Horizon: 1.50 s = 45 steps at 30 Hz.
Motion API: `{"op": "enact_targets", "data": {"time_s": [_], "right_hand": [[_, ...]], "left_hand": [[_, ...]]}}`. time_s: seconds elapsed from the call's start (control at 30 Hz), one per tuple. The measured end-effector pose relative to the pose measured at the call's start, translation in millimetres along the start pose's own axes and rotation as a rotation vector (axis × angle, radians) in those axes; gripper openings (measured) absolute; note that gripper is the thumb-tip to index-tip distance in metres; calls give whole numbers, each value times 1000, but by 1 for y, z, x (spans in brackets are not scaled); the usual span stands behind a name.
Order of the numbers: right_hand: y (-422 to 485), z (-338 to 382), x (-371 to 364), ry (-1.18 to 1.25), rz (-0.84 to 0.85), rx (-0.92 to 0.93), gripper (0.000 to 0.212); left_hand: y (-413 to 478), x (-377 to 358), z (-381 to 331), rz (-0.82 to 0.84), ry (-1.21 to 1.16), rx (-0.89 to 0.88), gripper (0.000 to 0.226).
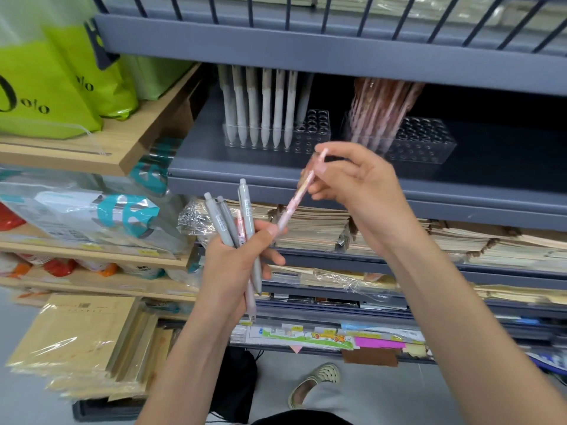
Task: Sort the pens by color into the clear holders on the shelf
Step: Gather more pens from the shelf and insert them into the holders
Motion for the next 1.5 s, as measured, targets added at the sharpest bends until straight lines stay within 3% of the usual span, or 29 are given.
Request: {"op": "enact_targets", "data": {"time_s": [0.2,0.37,0.5,0.6,0.73,0.77,0.87,0.93,1.07,1.2,1.43,1.5], "right_hand": [[-19,-17,15,-36,-37,-76,10],[-15,9,84,-27,-400,130,10],[-8,24,136,-21,-635,281,14],[4,27,158,-31,-717,338,23],[29,27,170,-126,-698,361,23],[35,28,174,-262,-763,335,18],[52,19,195,-219,-897,215,27],[75,18,191,-469,-778,292,26],[98,14,184,-388,-619,293,18],[119,18,177,-517,-468,277,24],[117,22,176,-436,-428,316,21],[118,20,176,-510,-413,280,23]], "left_hand": [[0,-21,8,2,50,-11,8],[-1,-35,18,5,52,56,35],[2,-48,23,4,85,85,42],[6,-59,27,4,65,120,36],[9,-74,23,12,8,88,17],[9,-77,22,4,27,80,19],[10,-86,20,-18,40,65,23],[10,-91,18,-22,57,44,23],[12,-99,16,-42,63,-7,21],[15,-105,17,-51,101,-40,31],[18,-113,21,-57,142,-53,35],[19,-114,23,-55,143,-48,33]]}}
Point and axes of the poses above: each hand's wrist, its own y-axis towards the middle knuckle, its own x-axis out of the back of the hand, z = x × y, the point moved 5 cm from there along y, towards the middle knuckle
